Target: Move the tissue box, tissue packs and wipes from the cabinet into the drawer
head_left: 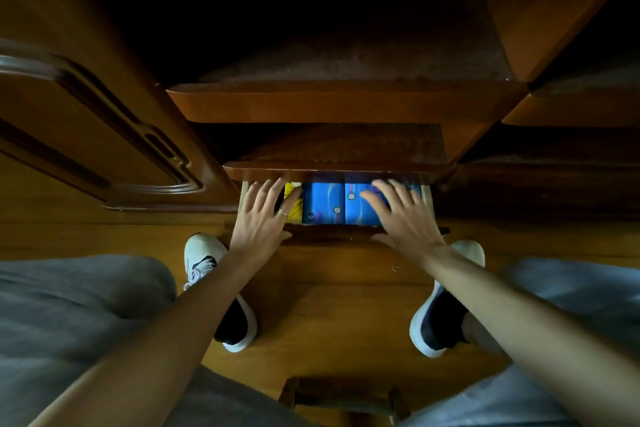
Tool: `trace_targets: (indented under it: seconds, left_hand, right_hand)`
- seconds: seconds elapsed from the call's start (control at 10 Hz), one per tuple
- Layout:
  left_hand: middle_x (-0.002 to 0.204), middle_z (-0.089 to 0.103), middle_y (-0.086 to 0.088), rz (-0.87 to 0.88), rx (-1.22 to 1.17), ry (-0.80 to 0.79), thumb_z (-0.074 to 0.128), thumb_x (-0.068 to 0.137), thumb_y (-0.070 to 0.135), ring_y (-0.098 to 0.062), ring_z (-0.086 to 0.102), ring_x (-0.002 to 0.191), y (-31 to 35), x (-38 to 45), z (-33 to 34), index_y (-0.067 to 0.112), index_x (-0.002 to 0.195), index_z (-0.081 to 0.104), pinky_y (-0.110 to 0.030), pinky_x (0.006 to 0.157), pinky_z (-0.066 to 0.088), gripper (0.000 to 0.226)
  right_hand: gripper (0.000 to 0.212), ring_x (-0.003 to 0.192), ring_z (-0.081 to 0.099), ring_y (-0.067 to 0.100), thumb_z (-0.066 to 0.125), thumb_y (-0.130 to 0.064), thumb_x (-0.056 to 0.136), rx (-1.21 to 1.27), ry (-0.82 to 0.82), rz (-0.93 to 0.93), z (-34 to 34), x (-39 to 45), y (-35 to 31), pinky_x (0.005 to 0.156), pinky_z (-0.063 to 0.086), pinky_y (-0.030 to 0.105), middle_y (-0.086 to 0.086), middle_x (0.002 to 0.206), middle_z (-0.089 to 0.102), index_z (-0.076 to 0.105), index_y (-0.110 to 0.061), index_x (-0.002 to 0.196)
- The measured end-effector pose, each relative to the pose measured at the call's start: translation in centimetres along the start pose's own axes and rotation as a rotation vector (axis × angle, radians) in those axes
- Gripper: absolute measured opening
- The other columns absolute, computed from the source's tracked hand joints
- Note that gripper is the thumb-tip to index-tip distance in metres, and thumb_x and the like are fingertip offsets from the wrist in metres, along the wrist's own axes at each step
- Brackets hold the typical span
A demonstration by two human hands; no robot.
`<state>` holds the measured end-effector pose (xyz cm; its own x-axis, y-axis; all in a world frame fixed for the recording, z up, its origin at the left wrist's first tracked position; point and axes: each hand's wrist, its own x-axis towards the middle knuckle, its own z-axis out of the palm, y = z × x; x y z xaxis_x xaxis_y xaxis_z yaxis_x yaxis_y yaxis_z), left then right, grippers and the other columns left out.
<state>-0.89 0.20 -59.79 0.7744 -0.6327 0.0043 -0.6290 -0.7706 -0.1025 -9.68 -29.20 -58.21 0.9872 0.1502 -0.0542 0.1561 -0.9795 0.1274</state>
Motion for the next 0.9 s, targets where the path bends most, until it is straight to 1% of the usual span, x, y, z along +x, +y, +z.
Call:
trace_targets:
  seconds: [0.1, 0.2, 0.3, 0.4, 0.5, 0.6, 0.7, 0.8, 0.9]
  left_hand:
    - [0.142, 0.046, -0.015, -0.06, 0.007, 0.021, 0.089, 0.067, 0.047, -0.035, 0.046, 0.128, -0.4, 2.2, 0.2, 0.017, 0.147, 0.039, -0.052, 0.111, 0.038, 0.099]
    - [0.123, 0.056, -0.014, -0.091, 0.057, 0.08, 0.092, 0.065, 0.044, -0.032, 0.056, 0.105, -0.7, 4.4, 0.3, 0.013, 0.132, 0.043, -0.047, 0.091, 0.049, 0.088]
    - [0.108, 0.06, -0.015, -0.081, 0.07, 0.179, 0.094, 0.063, 0.038, -0.032, 0.059, 0.092, -1.6, 6.3, 0.4, 0.01, 0.122, 0.047, -0.046, 0.079, 0.051, 0.081]
    - [0.099, 0.061, -0.015, -0.028, 0.092, 0.241, 0.094, 0.063, 0.039, -0.033, 0.058, 0.086, -3.0, 7.4, 0.6, 0.009, 0.118, 0.049, -0.045, 0.074, 0.051, 0.077]
    - [0.1, 0.062, -0.016, 0.029, 0.104, 0.236, 0.091, 0.069, 0.038, -0.034, 0.06, 0.085, -3.5, 7.5, 0.8, 0.008, 0.119, 0.049, -0.046, 0.073, 0.05, 0.072]
    - [0.104, 0.061, -0.016, 0.029, 0.114, 0.175, 0.088, 0.073, 0.038, -0.035, 0.058, 0.091, -3.5, 7.8, 0.3, 0.007, 0.122, 0.053, -0.049, 0.076, 0.049, 0.068]
    - [0.111, 0.059, -0.013, -0.015, 0.165, 0.073, 0.083, 0.078, 0.043, -0.033, 0.056, 0.101, -2.8, 7.8, -0.8, 0.009, 0.128, 0.055, -0.046, 0.083, 0.047, 0.066]
    - [0.123, 0.054, -0.013, -0.008, 0.166, 0.021, 0.078, 0.083, 0.038, -0.032, 0.052, 0.111, -1.9, 7.8, -2.3, 0.013, 0.139, 0.046, -0.044, 0.091, 0.044, 0.069]
    - [0.139, 0.049, -0.015, 0.089, 0.116, -0.022, 0.076, 0.086, 0.034, -0.034, 0.048, 0.124, -2.4, 6.8, -3.8, 0.017, 0.143, 0.047, -0.046, 0.102, 0.04, 0.066]
  right_hand:
    - [0.095, 0.122, 0.052, 0.034, 0.089, -0.054, 0.062, -0.013, 0.009, 0.06, 0.0, 2.1, 0.8, 0.096, 0.042, 0.046, 0.013, 0.136, 0.054, 0.049, -0.012, 0.138]
    - [0.08, 0.1, 0.058, 0.032, 0.094, -0.045, 0.062, -0.031, 0.074, 0.051, 0.4, 4.1, 1.6, 0.084, 0.047, 0.043, 0.014, 0.118, 0.059, 0.055, -0.008, 0.122]
    - [0.075, 0.096, 0.06, 0.036, 0.096, -0.036, 0.06, -0.003, 0.114, 0.082, 0.5, 5.9, 2.6, 0.081, 0.05, 0.045, 0.019, 0.113, 0.059, 0.055, -0.007, 0.116]
    - [0.08, 0.095, 0.061, 0.037, 0.097, -0.035, 0.058, 0.027, 0.121, 0.066, 0.8, 6.8, 3.3, 0.081, 0.05, 0.047, 0.019, 0.111, 0.059, 0.048, -0.007, 0.114]
    - [0.081, 0.094, 0.061, 0.036, 0.098, -0.034, 0.058, 0.044, 0.134, 0.061, 1.2, 7.0, 3.2, 0.081, 0.05, 0.048, 0.018, 0.109, 0.06, 0.045, -0.008, 0.113]
    - [0.08, 0.096, 0.06, 0.036, 0.098, -0.035, 0.056, 0.04, 0.113, 0.11, 1.1, 7.1, 2.6, 0.081, 0.049, 0.048, 0.018, 0.111, 0.059, 0.048, -0.009, 0.113]
    - [0.079, 0.101, 0.058, 0.036, 0.097, -0.036, 0.058, 0.025, 0.06, 0.164, 0.3, 7.0, 2.0, 0.086, 0.048, 0.047, 0.017, 0.114, 0.058, 0.049, -0.01, 0.115]
    - [0.071, 0.109, 0.054, 0.034, 0.092, -0.034, 0.068, 0.054, 0.05, 0.193, -1.5, 6.7, 1.2, 0.091, 0.047, 0.044, 0.015, 0.122, 0.054, 0.05, -0.012, 0.12]
    - [0.049, 0.114, 0.053, 0.024, 0.079, -0.038, 0.083, 0.213, 0.088, -0.052, -4.2, 6.3, 0.8, 0.09, 0.048, 0.039, 0.003, 0.122, 0.056, 0.052, -0.02, 0.12]
